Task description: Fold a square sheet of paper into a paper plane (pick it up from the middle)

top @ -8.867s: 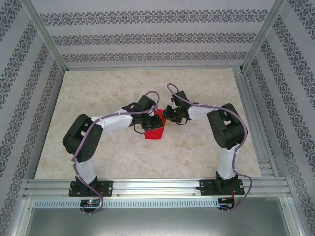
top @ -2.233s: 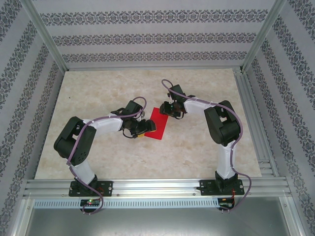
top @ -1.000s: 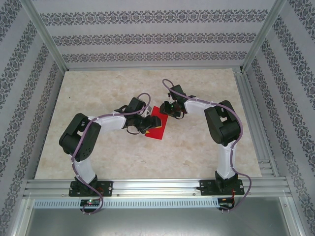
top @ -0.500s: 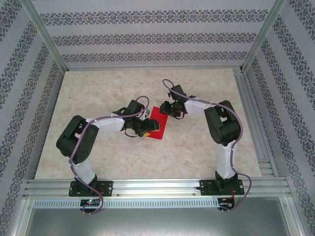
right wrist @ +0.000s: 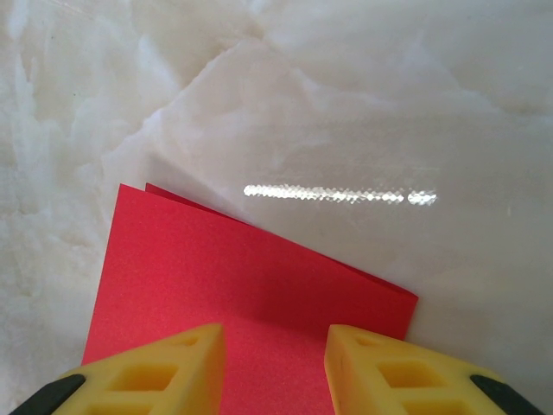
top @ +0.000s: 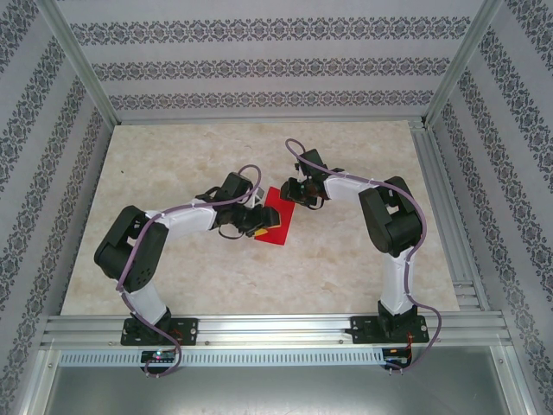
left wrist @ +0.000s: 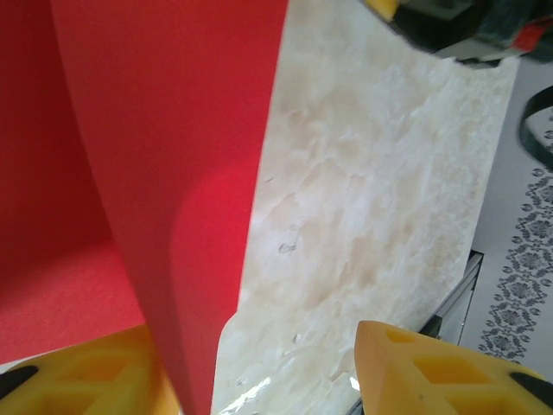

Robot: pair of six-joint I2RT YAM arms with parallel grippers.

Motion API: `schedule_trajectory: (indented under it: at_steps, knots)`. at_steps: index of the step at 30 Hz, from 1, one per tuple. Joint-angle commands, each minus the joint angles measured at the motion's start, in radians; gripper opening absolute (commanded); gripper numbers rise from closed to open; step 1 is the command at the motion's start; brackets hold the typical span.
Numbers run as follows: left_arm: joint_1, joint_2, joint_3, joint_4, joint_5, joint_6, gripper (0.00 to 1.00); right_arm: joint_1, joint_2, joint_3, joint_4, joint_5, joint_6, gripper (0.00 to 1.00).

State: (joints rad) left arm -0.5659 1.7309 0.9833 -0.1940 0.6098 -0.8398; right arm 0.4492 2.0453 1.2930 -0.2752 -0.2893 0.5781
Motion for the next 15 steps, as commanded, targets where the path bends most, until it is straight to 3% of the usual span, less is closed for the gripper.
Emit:
schedule_trajectory:
  at_steps: [1,15]
  knots:
    - [-0.015,0.023,0.048,0.061,0.023,-0.009,0.54,-0.004,0.045,-0.031,-0.02,0.013,0.011,0.38]
    - [-0.023,0.121,0.129,0.081,0.021,-0.018,0.56,-0.007,0.041,-0.036,-0.016,-0.006,0.014,0.38]
